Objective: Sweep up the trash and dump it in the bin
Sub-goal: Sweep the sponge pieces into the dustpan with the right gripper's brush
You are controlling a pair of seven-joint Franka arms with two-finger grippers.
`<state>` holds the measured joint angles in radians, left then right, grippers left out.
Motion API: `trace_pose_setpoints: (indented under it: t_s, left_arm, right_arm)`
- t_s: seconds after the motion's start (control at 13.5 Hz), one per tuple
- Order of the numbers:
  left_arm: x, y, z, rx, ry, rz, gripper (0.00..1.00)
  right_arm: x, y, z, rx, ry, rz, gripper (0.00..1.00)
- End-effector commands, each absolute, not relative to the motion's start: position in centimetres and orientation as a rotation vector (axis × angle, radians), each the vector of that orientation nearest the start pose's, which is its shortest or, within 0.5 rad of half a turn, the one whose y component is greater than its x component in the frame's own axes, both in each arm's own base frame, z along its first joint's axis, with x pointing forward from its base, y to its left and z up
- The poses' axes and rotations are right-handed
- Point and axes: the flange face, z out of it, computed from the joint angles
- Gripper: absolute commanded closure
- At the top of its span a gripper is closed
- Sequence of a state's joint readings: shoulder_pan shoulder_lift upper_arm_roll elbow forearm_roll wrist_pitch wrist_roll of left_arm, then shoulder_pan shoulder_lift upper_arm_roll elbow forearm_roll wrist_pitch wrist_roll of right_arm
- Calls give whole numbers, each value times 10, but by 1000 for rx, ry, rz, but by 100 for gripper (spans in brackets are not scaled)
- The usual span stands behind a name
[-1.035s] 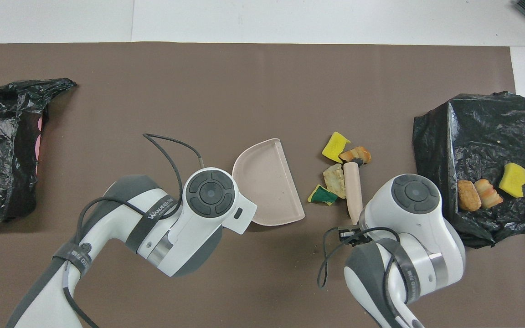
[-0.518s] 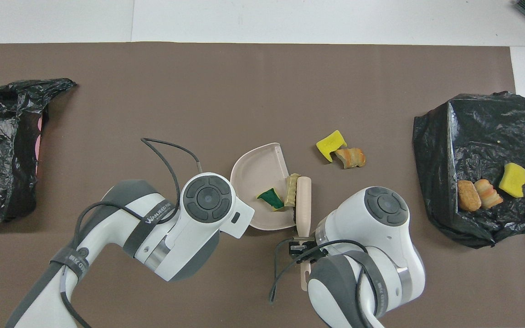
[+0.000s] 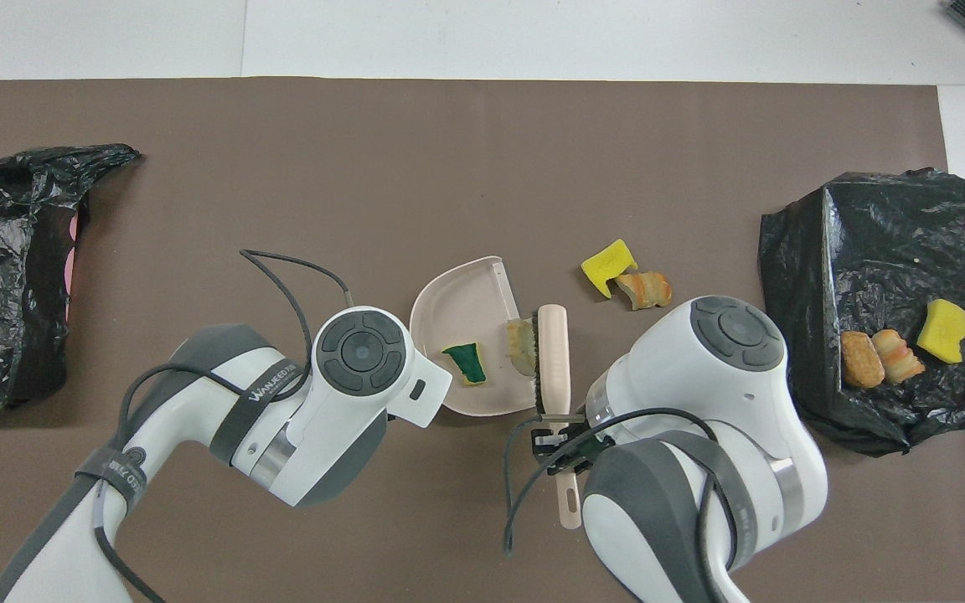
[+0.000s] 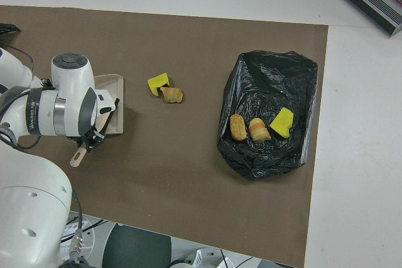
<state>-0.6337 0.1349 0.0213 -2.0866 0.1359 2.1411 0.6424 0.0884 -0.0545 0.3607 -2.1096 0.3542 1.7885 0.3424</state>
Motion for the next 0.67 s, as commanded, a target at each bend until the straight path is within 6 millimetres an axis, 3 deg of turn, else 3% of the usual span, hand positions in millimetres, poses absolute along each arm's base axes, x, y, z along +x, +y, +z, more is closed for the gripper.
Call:
trace_pose_setpoints:
  t_s: [0.0,0.3,0.59]
  left_arm:
    - [460,-301,354,-2443,1805,114,100]
    - [460,-301,353,-2464,1779,121,100]
    - [454,-306,355,-2451,1793,137,100]
  right_arm:
    - [464,222,433,-3065,-72,460,100]
    - [519,149,410,-3243,-284,340,100]
    - [547,116,372,-3346,-377,296,100]
